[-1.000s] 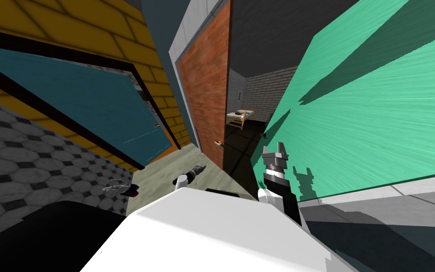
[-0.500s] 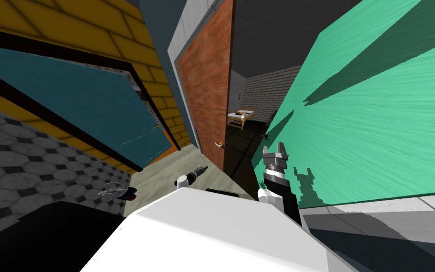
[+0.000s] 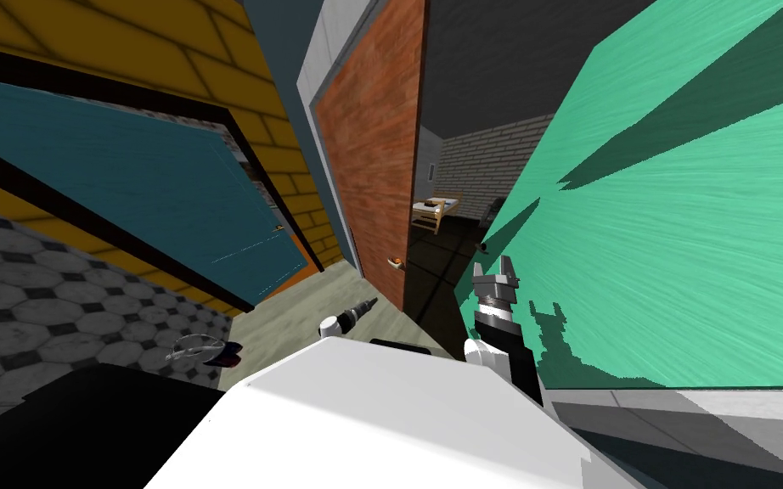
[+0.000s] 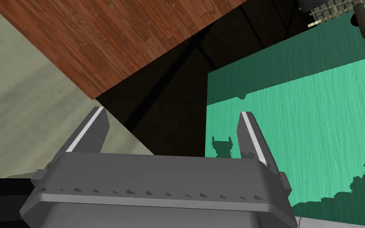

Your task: Push the door open

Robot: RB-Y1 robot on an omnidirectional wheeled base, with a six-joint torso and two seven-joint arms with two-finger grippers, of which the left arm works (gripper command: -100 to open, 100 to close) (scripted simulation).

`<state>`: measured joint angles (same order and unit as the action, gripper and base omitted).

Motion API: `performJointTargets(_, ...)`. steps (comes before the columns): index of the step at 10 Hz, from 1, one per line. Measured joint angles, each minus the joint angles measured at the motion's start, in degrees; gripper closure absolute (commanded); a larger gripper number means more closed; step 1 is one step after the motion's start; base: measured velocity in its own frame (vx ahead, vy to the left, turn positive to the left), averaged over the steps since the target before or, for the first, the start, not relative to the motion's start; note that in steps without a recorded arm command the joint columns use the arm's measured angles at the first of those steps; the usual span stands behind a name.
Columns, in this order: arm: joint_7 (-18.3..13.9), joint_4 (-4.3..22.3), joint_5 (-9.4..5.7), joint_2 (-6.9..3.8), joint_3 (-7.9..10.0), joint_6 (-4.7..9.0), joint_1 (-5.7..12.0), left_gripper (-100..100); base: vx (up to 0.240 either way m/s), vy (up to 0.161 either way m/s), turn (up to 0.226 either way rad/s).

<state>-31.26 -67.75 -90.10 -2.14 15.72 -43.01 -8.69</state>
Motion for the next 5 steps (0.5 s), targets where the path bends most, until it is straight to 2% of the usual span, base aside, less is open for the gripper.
performJointTargets(2, -1.7, 2.0, -3.31, 0.29, 0.52, -2.82, 0.77, -100, 0.106, 0.036, -0.005)
performJointTargets(4, -3.0, 5.1, -6.87, 0.48, 1.31, -5.61, 2.24, -100, 0.094, 0.035, -0.004)
performJointTargets(5, -4.1, 5.3, -8.16, 0.89, 1.3, -6.7, 2.22, -100, 0.099, 0.049, -0.004)
